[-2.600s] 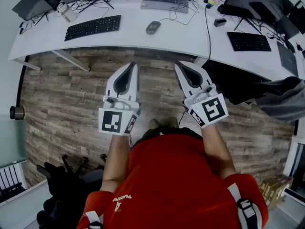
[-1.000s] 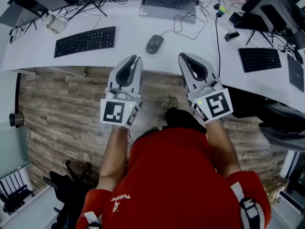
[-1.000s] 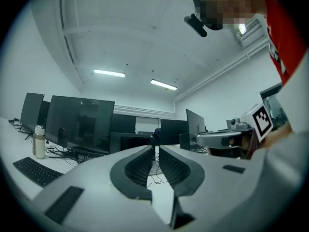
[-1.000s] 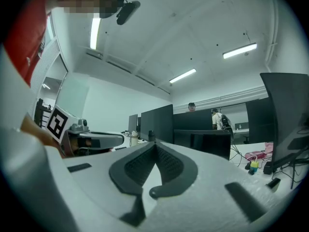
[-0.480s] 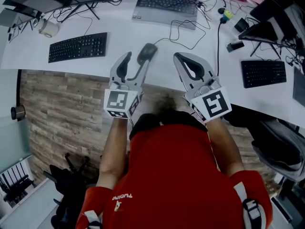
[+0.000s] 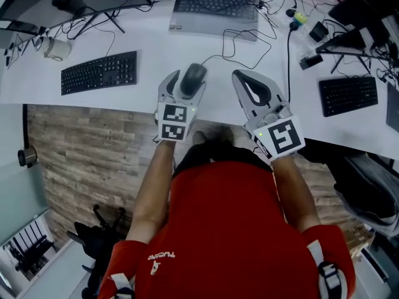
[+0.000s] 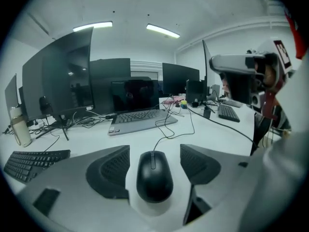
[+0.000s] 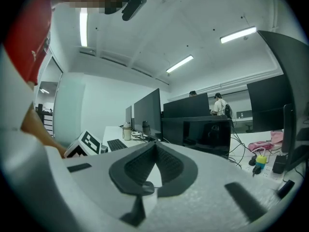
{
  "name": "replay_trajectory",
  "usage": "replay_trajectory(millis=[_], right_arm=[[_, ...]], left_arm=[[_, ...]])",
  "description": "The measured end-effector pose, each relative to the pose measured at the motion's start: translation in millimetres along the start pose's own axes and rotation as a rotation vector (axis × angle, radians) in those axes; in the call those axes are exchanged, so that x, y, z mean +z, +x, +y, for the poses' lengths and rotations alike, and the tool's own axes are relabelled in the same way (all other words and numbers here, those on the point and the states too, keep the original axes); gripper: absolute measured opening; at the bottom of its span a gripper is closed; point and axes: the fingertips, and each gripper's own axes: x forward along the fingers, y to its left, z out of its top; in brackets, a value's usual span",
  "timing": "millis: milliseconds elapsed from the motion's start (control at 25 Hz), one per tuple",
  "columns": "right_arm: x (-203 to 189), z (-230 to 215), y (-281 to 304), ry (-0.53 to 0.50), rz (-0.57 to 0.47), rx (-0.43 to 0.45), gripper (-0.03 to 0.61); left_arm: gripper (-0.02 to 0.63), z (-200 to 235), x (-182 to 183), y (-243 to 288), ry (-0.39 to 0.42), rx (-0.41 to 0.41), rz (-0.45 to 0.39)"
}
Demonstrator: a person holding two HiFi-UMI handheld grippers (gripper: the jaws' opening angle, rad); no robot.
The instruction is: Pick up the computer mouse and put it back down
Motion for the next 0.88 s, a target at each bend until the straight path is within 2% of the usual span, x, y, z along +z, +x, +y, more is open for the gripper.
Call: replay_trajectory(millis=[200, 560, 720, 880], right_arm=[[-7.1, -7.5, 4.8, 0.011, 0.014, -0.030, 0.003], [-13.0, -16.7, 2.4, 0.025, 0.024, -0.064, 0.003], [-13.2, -20.3, 1.9, 0.034, 0.028, -0.075, 0.003], [-13.8, -23.4, -0.9, 0.034, 0.023, -0.081, 0.003]], left_arm=[[0.305, 1.4, -20.2, 20.8, 0.007, -0.030, 0.090], [0.307, 1.1, -38.9, 43.4, 0.001, -0.044, 0.201], [0.307, 2.3, -44.1, 48.1, -0.005, -0.045, 0.236], [0.305, 2.4, -48.1, 51.6, -0.011, -0.046, 0.235]])
